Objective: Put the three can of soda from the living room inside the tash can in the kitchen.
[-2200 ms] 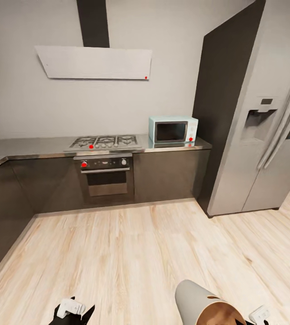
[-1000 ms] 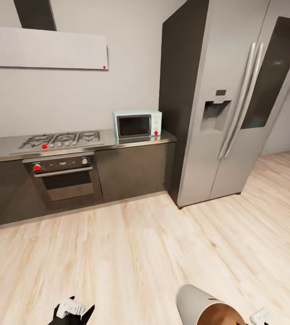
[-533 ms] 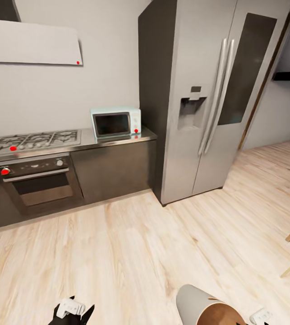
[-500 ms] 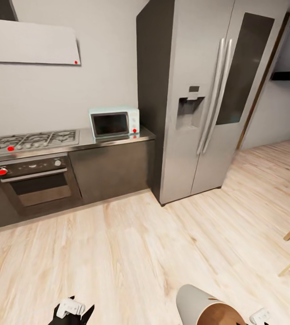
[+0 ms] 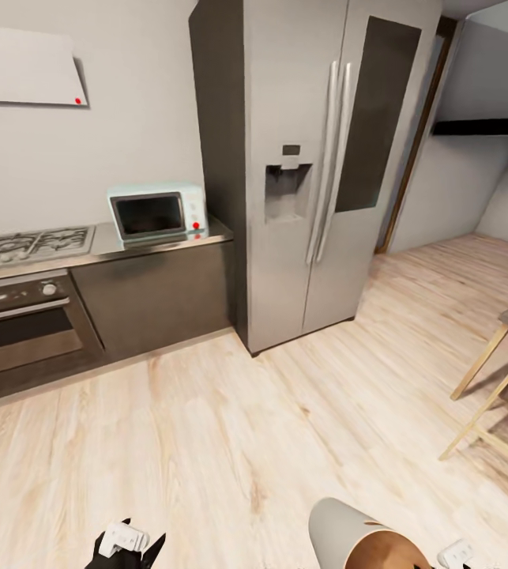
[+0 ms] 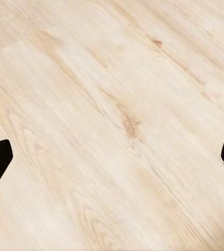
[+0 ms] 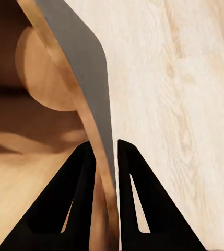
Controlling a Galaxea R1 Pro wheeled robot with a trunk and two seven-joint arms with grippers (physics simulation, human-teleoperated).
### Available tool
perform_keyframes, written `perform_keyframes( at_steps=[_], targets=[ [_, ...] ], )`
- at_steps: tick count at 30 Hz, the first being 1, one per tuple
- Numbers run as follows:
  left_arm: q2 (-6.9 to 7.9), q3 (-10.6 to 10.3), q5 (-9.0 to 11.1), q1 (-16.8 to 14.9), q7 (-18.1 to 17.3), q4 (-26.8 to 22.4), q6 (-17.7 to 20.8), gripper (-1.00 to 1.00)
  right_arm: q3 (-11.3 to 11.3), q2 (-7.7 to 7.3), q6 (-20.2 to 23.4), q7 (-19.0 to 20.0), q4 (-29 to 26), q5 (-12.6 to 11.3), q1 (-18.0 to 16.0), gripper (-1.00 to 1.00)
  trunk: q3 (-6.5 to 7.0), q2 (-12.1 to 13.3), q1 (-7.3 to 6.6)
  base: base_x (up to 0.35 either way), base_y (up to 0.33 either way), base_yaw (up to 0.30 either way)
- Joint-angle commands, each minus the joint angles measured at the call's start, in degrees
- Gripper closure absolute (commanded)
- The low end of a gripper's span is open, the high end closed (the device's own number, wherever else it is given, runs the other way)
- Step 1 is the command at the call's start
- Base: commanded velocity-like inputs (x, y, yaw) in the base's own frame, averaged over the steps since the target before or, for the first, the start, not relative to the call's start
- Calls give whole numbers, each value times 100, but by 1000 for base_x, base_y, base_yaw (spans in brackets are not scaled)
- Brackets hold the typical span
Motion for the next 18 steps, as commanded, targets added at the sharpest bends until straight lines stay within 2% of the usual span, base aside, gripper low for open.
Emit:
perform_keyframes(
  at_steps=[1, 18],
  targets=[
    [0, 0, 0, 1, 0, 0, 0, -100, -28, 1, -7, 38, -10, -47, -2, 100, -2, 0, 0, 0, -285, -59],
    [0, 0, 0, -3, 0, 0, -2, -100, -40, -11, -74, 124, -20, -42, -2, 100, -6, 0, 0, 0, -285, -8]
  ],
)
